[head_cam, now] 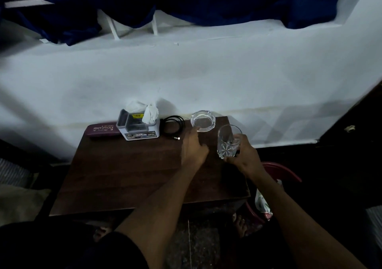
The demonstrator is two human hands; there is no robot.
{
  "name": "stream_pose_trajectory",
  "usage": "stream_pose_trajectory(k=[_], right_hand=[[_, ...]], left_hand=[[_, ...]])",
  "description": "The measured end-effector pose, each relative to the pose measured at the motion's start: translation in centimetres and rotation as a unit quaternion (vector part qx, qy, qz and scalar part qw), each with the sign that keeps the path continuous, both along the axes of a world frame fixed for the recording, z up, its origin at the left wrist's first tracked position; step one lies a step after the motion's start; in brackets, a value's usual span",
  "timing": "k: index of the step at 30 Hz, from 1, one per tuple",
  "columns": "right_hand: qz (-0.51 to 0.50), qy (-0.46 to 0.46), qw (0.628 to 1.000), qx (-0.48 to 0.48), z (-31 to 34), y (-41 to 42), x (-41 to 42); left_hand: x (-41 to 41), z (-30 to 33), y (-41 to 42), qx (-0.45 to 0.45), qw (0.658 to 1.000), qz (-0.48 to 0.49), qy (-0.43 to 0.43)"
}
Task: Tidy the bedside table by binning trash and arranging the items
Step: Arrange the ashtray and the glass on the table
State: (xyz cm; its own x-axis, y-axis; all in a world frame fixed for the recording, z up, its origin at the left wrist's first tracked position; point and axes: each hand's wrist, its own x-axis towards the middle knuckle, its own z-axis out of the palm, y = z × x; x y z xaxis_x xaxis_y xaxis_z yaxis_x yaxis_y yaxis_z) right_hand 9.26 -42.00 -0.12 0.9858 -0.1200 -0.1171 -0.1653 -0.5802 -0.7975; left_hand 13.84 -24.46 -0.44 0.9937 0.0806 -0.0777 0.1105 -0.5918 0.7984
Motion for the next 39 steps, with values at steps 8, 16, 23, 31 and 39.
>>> stream_pose_trajectory(k=[8, 16, 23, 31, 39], right_hand=[[-0.005, -0.002, 1.0, -0.024, 1.2, 0.1, 0.3], [-0.099, -0.041, 0.987, -0.122, 5.1, -5.5, 2.9], [0.185, -0.033, 0.977, -0.1, 5.9, -4.4, 12.7], [0.213, -0.004, 0.975, -0.055, 0.9, 0.1, 16.3], [0.183, 0.019, 0.981, -0.058, 0.4, -1.3, 15.9]], left_hand=[[3.6, 0.3, 1.2, 0.209, 0.974, -0.035, -0.074], [5.9, -1.4, 0.7, 0.227, 0.968, -0.042, -0.102], [7.1, -1.9, 0.9, 0.056, 0.995, 0.026, -0.078], [8.6, -3.4, 1.0, 0.03, 0.997, 0.011, -0.071], [8.3, -2.5, 0.4, -0.002, 0.995, -0.044, -0.093]])
